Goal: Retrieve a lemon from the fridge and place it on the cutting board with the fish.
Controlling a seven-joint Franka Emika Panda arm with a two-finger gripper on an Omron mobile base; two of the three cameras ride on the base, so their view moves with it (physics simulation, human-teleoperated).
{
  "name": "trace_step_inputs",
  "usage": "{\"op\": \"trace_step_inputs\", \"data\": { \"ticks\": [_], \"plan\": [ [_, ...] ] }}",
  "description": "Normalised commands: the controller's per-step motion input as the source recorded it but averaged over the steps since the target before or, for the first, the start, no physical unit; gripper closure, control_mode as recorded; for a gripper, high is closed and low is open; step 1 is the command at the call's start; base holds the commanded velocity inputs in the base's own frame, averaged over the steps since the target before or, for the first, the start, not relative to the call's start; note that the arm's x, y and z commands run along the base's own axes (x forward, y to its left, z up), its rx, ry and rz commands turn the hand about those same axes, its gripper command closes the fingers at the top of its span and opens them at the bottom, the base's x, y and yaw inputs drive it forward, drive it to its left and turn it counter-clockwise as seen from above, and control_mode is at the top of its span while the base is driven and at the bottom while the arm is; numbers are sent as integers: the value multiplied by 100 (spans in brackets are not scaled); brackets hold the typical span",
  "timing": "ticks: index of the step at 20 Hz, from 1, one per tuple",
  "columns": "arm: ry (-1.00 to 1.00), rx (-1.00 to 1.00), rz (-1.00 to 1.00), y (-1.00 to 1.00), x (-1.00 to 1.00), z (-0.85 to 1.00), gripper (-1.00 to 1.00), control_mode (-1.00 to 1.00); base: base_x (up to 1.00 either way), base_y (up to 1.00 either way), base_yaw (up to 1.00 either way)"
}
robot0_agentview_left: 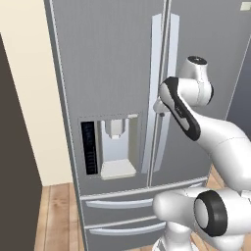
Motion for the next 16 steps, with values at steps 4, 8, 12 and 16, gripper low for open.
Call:
{"op": "trace_step_inputs", "data": {
  "ticks": [4, 8, 12, 16],
  "plan": [
    [-17, 0, 9, -1, 47, 0, -100, -100, 0, 0, 0],
    [-12, -1, 0, -15, 33, 0, -100, -100, 0, 0, 0],
    [-8, 0, 0, -5, 16, 0, -100, -100, 0, 0, 0],
    [-11, 0, 2, 0, 13, 0, -100, -100, 0, 0, 0]
  ]
}}
